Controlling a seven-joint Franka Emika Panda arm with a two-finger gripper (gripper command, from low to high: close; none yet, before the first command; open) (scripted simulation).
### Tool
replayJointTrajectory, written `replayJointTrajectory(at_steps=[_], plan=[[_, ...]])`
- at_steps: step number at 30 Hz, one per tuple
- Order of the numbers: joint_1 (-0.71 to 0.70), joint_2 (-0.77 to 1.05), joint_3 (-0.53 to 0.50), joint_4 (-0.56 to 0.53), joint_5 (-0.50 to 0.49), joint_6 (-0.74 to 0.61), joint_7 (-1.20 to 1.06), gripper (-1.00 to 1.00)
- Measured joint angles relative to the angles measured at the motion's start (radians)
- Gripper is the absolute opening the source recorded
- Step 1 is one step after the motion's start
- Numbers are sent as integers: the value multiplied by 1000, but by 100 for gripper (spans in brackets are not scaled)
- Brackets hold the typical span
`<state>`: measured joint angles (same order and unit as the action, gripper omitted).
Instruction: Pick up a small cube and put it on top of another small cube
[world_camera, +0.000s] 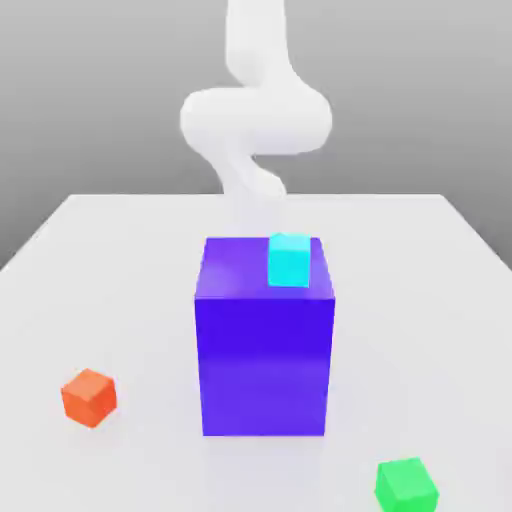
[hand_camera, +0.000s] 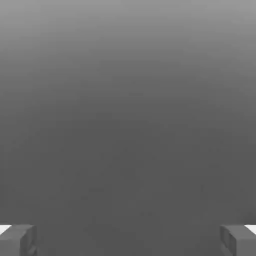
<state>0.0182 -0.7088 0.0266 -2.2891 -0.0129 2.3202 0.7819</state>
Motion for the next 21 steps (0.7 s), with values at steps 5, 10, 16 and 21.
replayJointTrajectory(at_steps=[5,10,16,21], plan=[[36,187,58,22,-28,42,-35,0],[71,367,115,44,-63,82,-65,0],[119,585,180,70,-114,130,-93,0],[193,768,214,92,-162,169,-114,0]])
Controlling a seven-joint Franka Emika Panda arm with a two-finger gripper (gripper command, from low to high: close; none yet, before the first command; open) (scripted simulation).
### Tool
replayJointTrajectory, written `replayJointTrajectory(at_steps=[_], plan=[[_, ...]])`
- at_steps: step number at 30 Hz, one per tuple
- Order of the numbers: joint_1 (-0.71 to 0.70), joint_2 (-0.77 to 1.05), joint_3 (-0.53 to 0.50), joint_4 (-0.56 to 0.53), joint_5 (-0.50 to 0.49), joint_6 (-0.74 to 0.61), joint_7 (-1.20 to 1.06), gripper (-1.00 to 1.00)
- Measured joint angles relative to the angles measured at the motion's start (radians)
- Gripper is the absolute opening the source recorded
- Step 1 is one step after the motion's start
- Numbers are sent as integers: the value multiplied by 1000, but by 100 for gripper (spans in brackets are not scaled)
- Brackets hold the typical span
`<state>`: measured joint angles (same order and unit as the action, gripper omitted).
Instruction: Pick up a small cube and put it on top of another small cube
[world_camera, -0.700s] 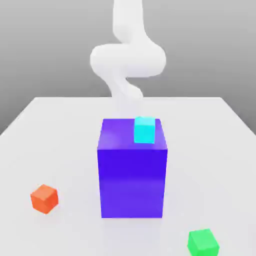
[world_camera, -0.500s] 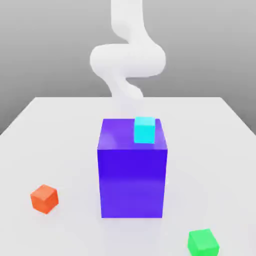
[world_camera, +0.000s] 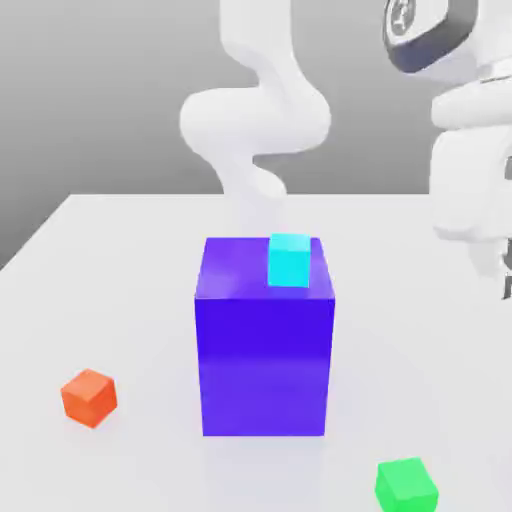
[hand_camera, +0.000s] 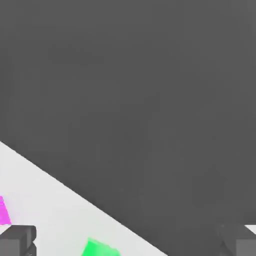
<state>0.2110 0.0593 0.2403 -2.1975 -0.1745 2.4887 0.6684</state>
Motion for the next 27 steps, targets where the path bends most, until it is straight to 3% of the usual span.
replayJointTrajectory(at_steps=[10,14,15,22,27], plan=[[109,363,61,43,-74,79,-55,0],[157,508,21,75,-128,168,-28,0],[168,536,8,82,-139,189,-21,-100],[169,539,8,83,-139,190,-21,-100],[112,381,42,27,-53,93,-47,-100]])
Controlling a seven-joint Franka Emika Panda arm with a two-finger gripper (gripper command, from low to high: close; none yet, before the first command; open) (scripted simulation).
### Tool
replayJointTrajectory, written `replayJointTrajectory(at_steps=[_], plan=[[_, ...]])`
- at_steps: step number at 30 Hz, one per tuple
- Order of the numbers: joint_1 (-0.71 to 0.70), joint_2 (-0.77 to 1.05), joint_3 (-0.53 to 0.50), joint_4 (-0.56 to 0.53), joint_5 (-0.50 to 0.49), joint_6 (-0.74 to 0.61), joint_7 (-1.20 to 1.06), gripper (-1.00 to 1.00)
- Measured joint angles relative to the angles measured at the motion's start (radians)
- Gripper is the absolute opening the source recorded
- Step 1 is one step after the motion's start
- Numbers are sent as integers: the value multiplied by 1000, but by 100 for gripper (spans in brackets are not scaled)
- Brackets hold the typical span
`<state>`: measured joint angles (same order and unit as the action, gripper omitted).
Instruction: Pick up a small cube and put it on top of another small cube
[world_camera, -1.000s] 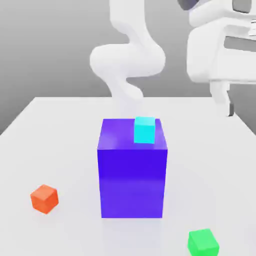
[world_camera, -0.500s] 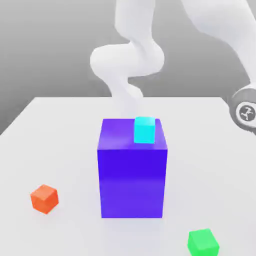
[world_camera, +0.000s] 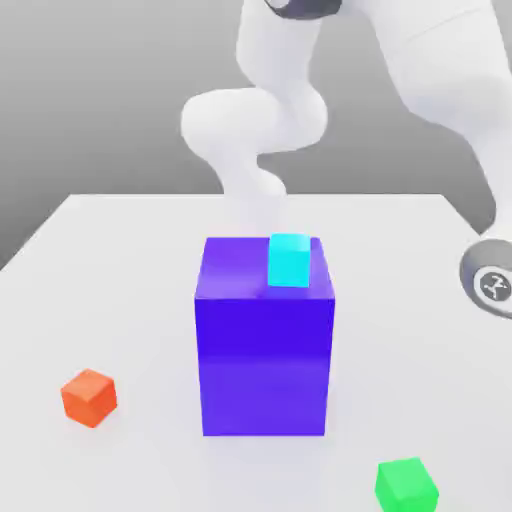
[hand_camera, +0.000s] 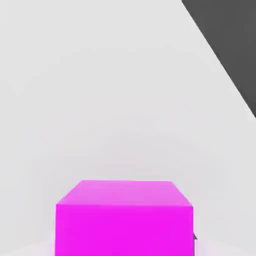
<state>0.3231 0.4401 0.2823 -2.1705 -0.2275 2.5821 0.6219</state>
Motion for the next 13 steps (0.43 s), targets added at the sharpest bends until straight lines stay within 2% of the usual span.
replayJointTrajectory(at_steps=[6,10,11,13], plan=[[-137,-194,-102,-157,147,-15,134,-100],[-133,-95,-142,-168,123,96,180,-100],[-130,-78,-147,-168,118,113,184,100],[-130,-78,-147,-168,118,113,184,100]])
